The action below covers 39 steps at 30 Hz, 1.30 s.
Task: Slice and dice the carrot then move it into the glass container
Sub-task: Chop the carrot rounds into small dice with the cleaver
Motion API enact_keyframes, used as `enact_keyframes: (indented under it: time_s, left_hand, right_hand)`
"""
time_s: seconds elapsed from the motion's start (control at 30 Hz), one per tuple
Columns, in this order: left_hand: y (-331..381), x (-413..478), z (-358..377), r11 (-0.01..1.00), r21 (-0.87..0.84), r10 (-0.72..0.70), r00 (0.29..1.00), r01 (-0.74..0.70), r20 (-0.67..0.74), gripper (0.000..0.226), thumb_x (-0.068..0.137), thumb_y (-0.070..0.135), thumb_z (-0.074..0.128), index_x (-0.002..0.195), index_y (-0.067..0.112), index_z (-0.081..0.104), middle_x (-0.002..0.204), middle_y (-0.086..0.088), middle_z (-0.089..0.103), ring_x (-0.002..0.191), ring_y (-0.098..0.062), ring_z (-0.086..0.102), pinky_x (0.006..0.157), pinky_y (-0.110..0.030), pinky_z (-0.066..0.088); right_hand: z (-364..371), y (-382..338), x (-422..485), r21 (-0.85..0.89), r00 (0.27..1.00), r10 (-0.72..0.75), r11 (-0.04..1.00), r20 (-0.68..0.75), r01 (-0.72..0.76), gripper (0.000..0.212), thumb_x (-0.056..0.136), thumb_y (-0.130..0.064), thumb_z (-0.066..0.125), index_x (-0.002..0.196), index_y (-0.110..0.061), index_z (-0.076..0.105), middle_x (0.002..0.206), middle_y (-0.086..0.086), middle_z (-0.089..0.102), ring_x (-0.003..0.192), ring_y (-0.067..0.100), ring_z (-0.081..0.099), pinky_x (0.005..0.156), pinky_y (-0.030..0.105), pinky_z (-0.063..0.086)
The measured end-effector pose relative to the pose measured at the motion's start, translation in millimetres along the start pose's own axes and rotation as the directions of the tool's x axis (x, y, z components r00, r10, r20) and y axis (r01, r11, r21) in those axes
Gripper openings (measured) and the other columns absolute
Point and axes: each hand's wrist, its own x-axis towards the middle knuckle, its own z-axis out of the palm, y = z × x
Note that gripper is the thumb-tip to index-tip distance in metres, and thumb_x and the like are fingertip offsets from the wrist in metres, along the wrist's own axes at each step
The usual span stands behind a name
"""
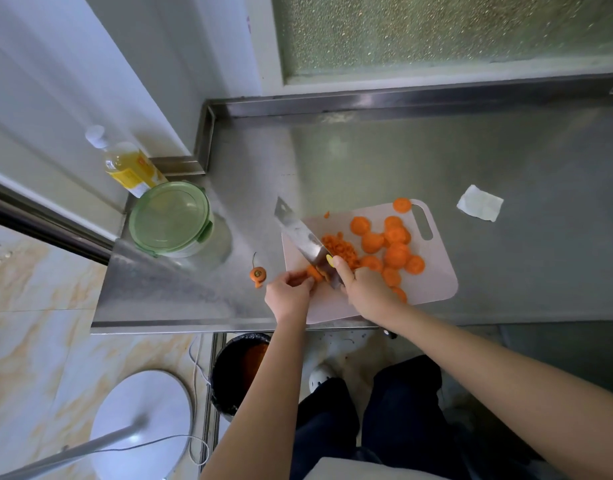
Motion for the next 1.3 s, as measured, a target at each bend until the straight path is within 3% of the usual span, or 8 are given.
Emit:
enact_keyframes:
  time_s: [0.1, 0.27, 0.37, 0.47, 0.67, 0.87, 1.1, 1.3]
  left_hand:
    - [1.6, -1.1, 1.9, 1.0, -0.005, -0.021, 1.0, 0.021, -0.019, 0.016, 0.081, 0.01, 0.067, 0.096, 0.016, 0.07, 0.087, 0.0, 0.068, 0.084, -0.014, 0.059, 0.081, -0.022, 0.044]
    - [5.6, -0.1, 7.5, 0.994, -0.084, -0.067, 0.998, 0.066, -0.01, 0.014, 0.089, 0.024, 0.056, 0.081, 0.018, 0.065, 0.084, -0.006, 0.07, 0.089, -0.023, 0.063, 0.083, -0.028, 0.048]
    - [5.9, 2.5, 9.8, 0.998, -0.046, -0.047, 0.999, 0.048, 0.026, 0.022, 0.085, 0.032, 0.062, 0.097, 0.014, 0.07, 0.092, -0.005, 0.071, 0.093, -0.022, 0.063, 0.086, -0.03, 0.049]
    - [8.3, 0.9, 13.3, 1.0, 0.001, -0.003, 1.0, 0.003, 0.021, 0.026, 0.086, 0.033, 0.062, 0.104, 0.015, 0.066, 0.1, -0.003, 0.069, 0.097, -0.022, 0.062, 0.091, -0.035, 0.049]
    - [18.5, 2.8, 22.0, 0.99, 0.062, 0.121, 0.989, -0.127, 0.087, 0.032, 0.09, 0.018, 0.049, 0.121, 0.016, 0.058, 0.12, -0.006, 0.058, 0.095, -0.018, 0.055, 0.081, -0.027, 0.045]
    - [22.2, 9.5, 31.4, 0.962, 0.195, 0.169, 0.979, -0.19, 0.118, 0.027, 0.091, 0.026, 0.052, 0.116, 0.017, 0.056, 0.12, -0.006, 0.041, 0.095, -0.024, 0.053, 0.08, -0.025, 0.04]
    - [19.0, 12.2, 33.9, 0.892, 0.334, 0.276, 0.952, -0.304, 0.129, 0.024, 0.086, 0.014, 0.05, 0.109, 0.015, 0.056, 0.106, 0.001, 0.035, 0.096, -0.027, 0.053, 0.079, -0.028, 0.043]
    - [21.6, 22.2, 28.1, 0.736, 0.52, 0.358, 0.901, -0.434, 0.246, 0.032, 0.086, 0.005, 0.047, 0.118, 0.005, 0.053, 0.12, -0.012, 0.043, 0.116, -0.029, 0.039, 0.09, -0.036, 0.042]
  right_hand:
    - [-4.5, 4.4, 3.6, 0.095, 1.0, -0.019, 0.995, -0.019, 0.021, 0.065, 0.099, -0.052, 0.028, 0.055, -0.008, 0.045, 0.05, 0.005, 0.045, 0.05, 0.022, 0.044, 0.052, 0.03, 0.031]
    - [-4.5, 10.7, 10.8, 0.187, 1.0, -0.003, 0.982, -0.015, 0.006, 0.065, 0.099, -0.053, 0.028, 0.051, -0.01, 0.043, 0.047, 0.003, 0.044, 0.047, 0.021, 0.043, 0.056, 0.031, 0.035]
    - [-4.4, 12.3, 13.7, 0.218, 1.0, -0.003, 0.976, -0.015, 0.006, 0.065, 0.098, -0.055, 0.027, 0.053, -0.01, 0.043, 0.052, 0.006, 0.048, 0.051, 0.024, 0.045, 0.052, 0.032, 0.033]
    - [-8.2, 13.2, 12.9, 0.215, 0.999, 0.007, 0.977, -0.036, 0.001, 0.066, 0.097, -0.056, 0.027, 0.051, -0.011, 0.042, 0.052, 0.006, 0.05, 0.051, 0.024, 0.047, 0.058, 0.033, 0.038]
    - [-11.4, 22.8, 18.9, 0.181, 0.998, 0.057, 0.982, -0.041, -0.049, 0.063, 0.093, -0.064, 0.027, 0.057, -0.015, 0.044, 0.058, 0.003, 0.048, 0.059, 0.024, 0.044, 0.049, 0.028, 0.03]
    - [-21.7, 22.5, 11.5, 0.242, 0.998, 0.043, 0.97, -0.037, -0.032, 0.064, 0.096, -0.057, 0.03, 0.051, -0.013, 0.036, 0.045, 0.002, 0.037, 0.043, 0.017, 0.036, 0.046, 0.027, 0.026]
    - [-27.4, 23.1, 10.0, 0.243, 0.998, 0.04, 0.97, -0.045, -0.028, 0.063, 0.096, -0.058, 0.028, 0.055, -0.012, 0.039, 0.046, 0.001, 0.037, 0.042, 0.015, 0.035, 0.046, 0.026, 0.026]
    - [-28.5, 22.1, 8.5, 0.24, 0.999, 0.032, 0.971, -0.029, -0.024, 0.062, 0.096, -0.059, 0.027, 0.054, -0.013, 0.036, 0.046, 0.001, 0.035, 0.039, 0.012, 0.033, 0.045, 0.026, 0.026]
